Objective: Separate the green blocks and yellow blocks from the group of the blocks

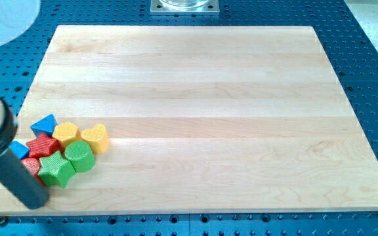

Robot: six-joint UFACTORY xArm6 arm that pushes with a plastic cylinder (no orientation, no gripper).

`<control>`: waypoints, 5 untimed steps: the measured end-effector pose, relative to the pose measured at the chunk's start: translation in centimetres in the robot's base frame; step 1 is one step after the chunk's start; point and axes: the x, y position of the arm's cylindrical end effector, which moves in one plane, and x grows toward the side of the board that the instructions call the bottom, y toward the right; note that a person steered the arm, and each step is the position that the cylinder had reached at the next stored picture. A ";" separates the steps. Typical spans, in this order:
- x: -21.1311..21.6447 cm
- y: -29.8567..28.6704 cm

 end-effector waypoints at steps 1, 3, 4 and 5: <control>-2.4 1.3; -1.3 0.3; -3.1 0.4; -5.7 1.7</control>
